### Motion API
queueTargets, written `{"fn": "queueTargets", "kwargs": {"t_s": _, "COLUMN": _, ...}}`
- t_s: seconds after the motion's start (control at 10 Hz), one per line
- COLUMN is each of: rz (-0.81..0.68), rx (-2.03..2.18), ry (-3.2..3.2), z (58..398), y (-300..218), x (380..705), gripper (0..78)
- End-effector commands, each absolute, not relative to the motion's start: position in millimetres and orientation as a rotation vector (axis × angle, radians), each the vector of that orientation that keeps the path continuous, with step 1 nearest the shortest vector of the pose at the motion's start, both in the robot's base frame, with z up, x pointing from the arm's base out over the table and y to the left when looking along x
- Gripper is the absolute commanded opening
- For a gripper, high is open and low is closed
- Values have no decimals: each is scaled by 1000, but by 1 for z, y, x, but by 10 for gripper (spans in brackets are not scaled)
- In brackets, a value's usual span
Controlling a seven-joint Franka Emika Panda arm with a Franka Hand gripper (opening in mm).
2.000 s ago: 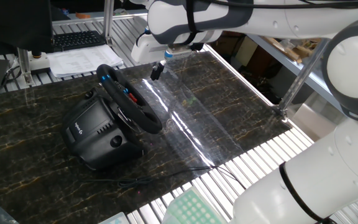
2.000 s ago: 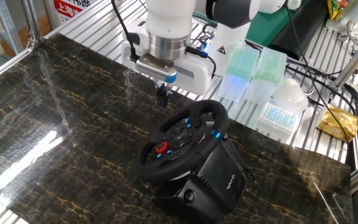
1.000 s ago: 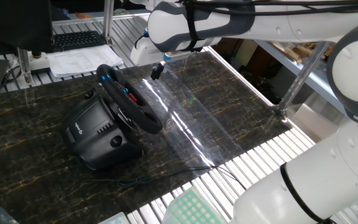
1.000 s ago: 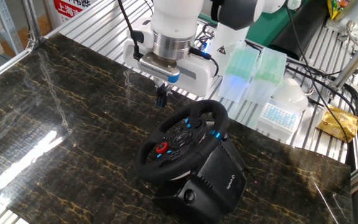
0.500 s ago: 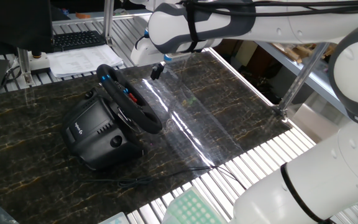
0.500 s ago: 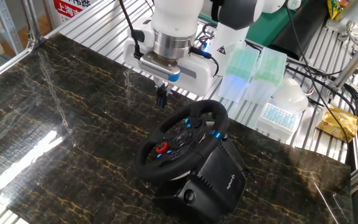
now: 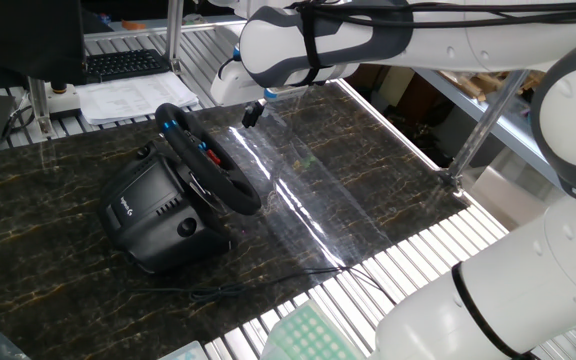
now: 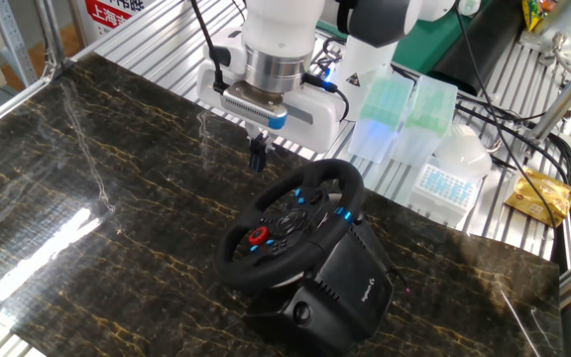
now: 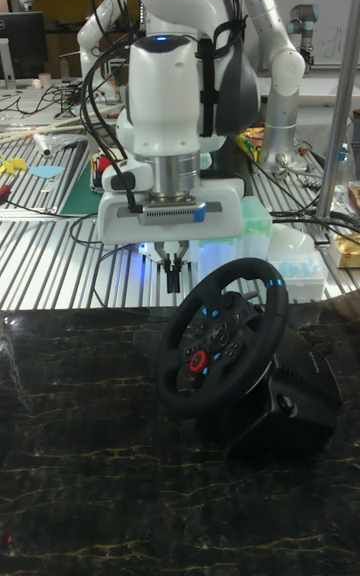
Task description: Rotate the steering wheel 90 degrees clockwise
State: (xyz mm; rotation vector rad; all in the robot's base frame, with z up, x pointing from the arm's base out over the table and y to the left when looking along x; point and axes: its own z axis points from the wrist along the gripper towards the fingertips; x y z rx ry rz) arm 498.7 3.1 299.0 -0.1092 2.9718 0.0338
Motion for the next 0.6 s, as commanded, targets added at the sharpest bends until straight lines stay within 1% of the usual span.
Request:
{"fn": "queueTargets", "kwargs": {"t_s": 0.1, "rz": 33, "rx": -107, "ry": 2969, "z": 300, "y": 3, "x": 499, "gripper": 0}}
{"fn": "queueTargets", "kwargs": {"t_s": 0.6, "rz": 33, "rx": -102, "ry": 2970, "z": 300, "y": 3, "x": 499, "gripper": 0}}
